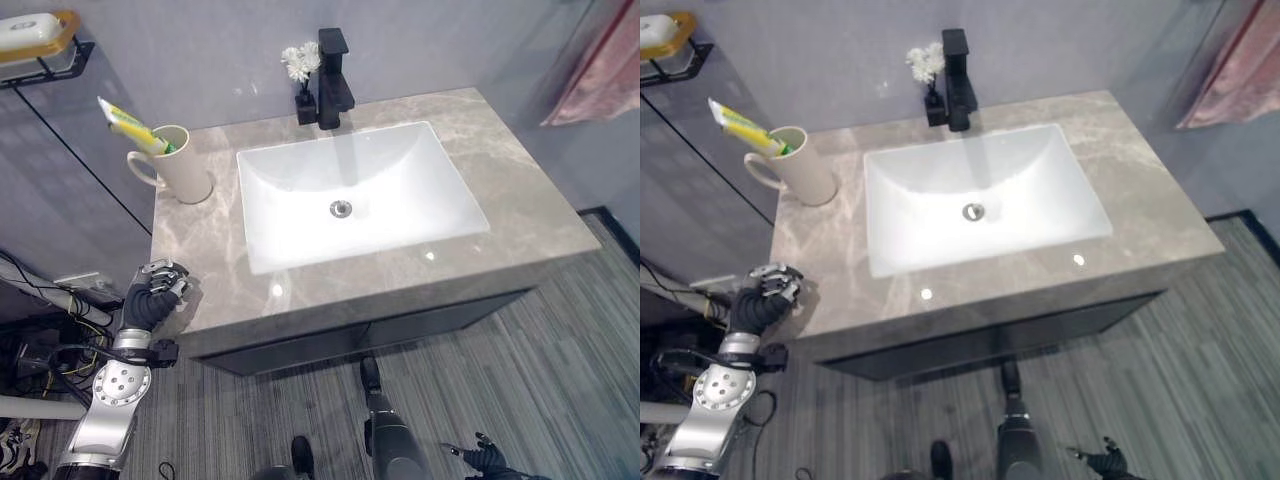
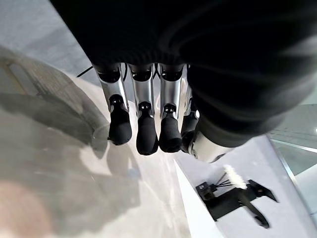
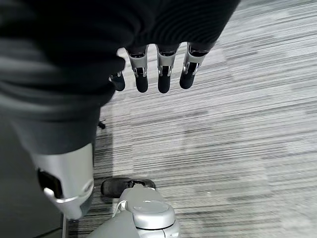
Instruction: Put brush and paste in cup on sink, flatten towel.
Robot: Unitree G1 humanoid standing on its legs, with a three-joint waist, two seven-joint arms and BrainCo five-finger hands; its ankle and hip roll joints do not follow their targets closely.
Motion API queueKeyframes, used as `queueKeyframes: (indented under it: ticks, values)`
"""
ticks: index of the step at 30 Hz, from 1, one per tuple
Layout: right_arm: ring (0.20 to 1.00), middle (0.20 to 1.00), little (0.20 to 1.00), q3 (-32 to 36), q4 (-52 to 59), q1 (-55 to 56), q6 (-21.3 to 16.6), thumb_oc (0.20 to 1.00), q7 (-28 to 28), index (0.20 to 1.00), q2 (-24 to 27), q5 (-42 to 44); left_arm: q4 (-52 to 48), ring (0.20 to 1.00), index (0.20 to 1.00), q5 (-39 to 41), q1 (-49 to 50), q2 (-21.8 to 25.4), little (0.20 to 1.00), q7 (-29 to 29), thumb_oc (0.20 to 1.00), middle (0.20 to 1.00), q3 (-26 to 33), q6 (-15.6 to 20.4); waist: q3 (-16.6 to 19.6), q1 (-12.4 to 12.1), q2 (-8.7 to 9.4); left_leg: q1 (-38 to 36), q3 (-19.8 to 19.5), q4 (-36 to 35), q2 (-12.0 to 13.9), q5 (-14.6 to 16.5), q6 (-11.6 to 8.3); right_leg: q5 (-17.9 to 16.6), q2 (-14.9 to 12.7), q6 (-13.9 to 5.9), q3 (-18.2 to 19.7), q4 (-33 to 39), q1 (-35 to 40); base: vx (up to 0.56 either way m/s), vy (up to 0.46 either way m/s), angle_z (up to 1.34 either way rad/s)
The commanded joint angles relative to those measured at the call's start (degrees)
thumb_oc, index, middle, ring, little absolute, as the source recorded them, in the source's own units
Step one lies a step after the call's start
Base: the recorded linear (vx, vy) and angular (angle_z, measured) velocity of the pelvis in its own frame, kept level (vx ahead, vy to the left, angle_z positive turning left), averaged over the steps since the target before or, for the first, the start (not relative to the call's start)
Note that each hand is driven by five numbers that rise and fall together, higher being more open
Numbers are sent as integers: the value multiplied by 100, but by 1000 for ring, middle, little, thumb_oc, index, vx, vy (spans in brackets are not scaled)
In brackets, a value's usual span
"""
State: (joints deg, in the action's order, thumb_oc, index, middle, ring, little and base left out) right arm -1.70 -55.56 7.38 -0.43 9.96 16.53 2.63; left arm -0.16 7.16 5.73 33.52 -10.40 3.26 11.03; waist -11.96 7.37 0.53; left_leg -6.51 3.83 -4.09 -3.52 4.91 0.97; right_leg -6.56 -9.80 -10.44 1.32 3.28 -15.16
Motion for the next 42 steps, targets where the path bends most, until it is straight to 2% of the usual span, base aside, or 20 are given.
queueKeyframes:
  ticks: [1, 5, 7, 13, 19, 21, 28, 32, 33, 42]
  values:
    - [1000, 1000, 1000, -122, -7, -190, -181, 1000, 100, 1000, 286, 20, -537, 200, 200, 145, -314, 93, 200, 68, 200, 200, -18, 289, 221, 192, -153, -445, -232, 475, -64, 793, -55, -475, 249, -91, 164, -693, -432, 269, -214, 70]
    - [1000, 1000, 1000, -175, -300, -245, -99, 1000, 95, 1000, 365, -106, -533, 200, 200, 276, -194, 132, 200, 148, 200, 200, -2, 291, 370, 167, -249, -478, -445, 395, 115, 733, -174, -368, 307, -6, -65, -785, -349, 181, -194, 45]
    - [1000, 1000, 1000, -235, -669, -444, -1, 1000, 87, 1000, 435, -159, -575, 200, 200, 606, 42, 201, 200, 302, 200, 200, 98, 279, 472, 31, -347, -423, -630, 320, 337, 555, -309, -179, 385, 95, -334, -888, -346, 119, -222, 49]
    - [1000, 1000, 1000, -430, -734, -677, 34, 1000, 23, 1000, 429, -193, -467, 200, 200, 676, 89, 280, 200, 317, 200, 200, 209, 215, 539, -75, -402, -381, -634, 231, 400, 436, -345, -155, 423, 125, -373, -813, -326, 39, -76, 21]
    - [1000, 1000, 1000, -803, -748, -915, 124, 1000, -85, 1000, 423, -532, 175, 200, 200, 796, -260, 257, 200, 218, 200, 200, 129, 98, 486, -116, -452, -348, -597, 5, 369, 349, -322, -198, 426, 156, -323, -871, -490, -10, -8, 0]
    - [1000, 1000, 1000, -935, -778, -984, 148, 1000, -130, 1000, 408, -656, 439, 200, 200, 874, -501, 376, 200, 214, 200, 200, 113, 108, 464, -80, -469, -316, -551, -57, 335, 324, -310, -236, 427, 155, -264, -882, -598, -24, 4, -22]
    - [1000, 1000, 1000, -994, -1055, -981, 243, 1000, -77, 1000, 327, -806, 1194, 200, 200, 901, -1208, 344, 200, 21, 200, 200, -180, 17, 384, 93, -497, -224, -413, -91, 272, 334, -314, -313, 421, 147, -151, -881, -779, -12, 9, -14]
    - [1000, 1000, 1000, -1006, -1180, -923, 318, 1000, -99, 1000, 344, -906, 1450, 200, 200, 1340, -1426, 193, 200, 45, 200, 200, -270, -30, 367, 182, -488, -194, -386, -91, 284, 330, -350, -314, 448, 166, -139, -872, -826, 7, -21, -6]
    - [1000, 1000, 1000, -1028, -1273, -971, 356, 1000, -79, 1000, 353, -910, 1773, 200, 200, 1467, -1631, 126, 200, -25, 200, 200, -317, -53, 366, 217, -482, -174, -372, -91, 296, 322, -358, -309, 480, 182, -119, -874, -866, 7, -38, -4]
    - [1000, 1000, 1000, -934, -1357, -1018, 366, 1000, -33, 1000, 332, -590, 2600, 200, 200, 1341, -2341, 233, 200, -356, 200, 200, -500, -115, 423, 379, -447, -199, -305, -91, 387, 306, -434, -230, 565, 227, -99, -916, -865, 32, -34, 0]
